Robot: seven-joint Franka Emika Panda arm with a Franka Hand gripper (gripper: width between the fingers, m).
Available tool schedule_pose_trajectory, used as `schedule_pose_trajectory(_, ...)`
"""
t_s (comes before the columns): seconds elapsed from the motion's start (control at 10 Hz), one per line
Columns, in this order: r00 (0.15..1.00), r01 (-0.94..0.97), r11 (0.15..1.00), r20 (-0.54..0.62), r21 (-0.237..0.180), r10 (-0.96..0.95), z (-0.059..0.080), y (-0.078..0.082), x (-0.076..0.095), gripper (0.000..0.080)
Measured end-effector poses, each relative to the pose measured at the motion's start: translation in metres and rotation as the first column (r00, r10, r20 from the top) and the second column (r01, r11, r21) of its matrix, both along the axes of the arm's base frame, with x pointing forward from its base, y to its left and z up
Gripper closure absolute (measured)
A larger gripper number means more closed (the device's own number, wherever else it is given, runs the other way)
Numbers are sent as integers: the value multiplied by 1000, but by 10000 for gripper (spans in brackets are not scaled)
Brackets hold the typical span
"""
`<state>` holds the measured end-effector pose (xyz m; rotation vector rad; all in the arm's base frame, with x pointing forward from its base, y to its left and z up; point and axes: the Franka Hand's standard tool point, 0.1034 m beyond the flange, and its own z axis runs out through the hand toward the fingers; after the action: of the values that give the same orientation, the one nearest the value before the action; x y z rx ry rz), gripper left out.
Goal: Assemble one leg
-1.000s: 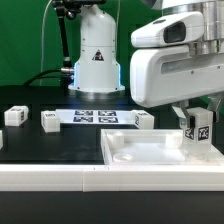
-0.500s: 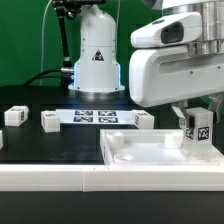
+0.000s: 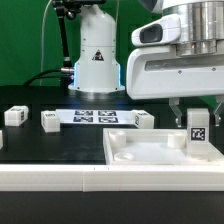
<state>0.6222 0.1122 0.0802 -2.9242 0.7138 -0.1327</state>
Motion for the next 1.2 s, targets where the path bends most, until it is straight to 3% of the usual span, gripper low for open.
schedule_pose_trajectory(0.3,954,297,955,-43,-7,-297,0,2,-1,507)
schedule_pose_trajectory(0.7,900,434,901,-49,28,-432,-1,2,1,502)
schedule_pose_trajectory(0.8,912,408,912,-46,26,-407,-1,2,1,266)
schedule_pose_trajectory(0.9,942,333,943,-34,20,-333,0,0,2,266)
schedule_pose_trajectory(1.0,949,314,949,-32,19,-313,0,2,1,174)
schedule_pose_trajectory(1.2,992,124,992,-11,-2,-124,-1,3,1,157)
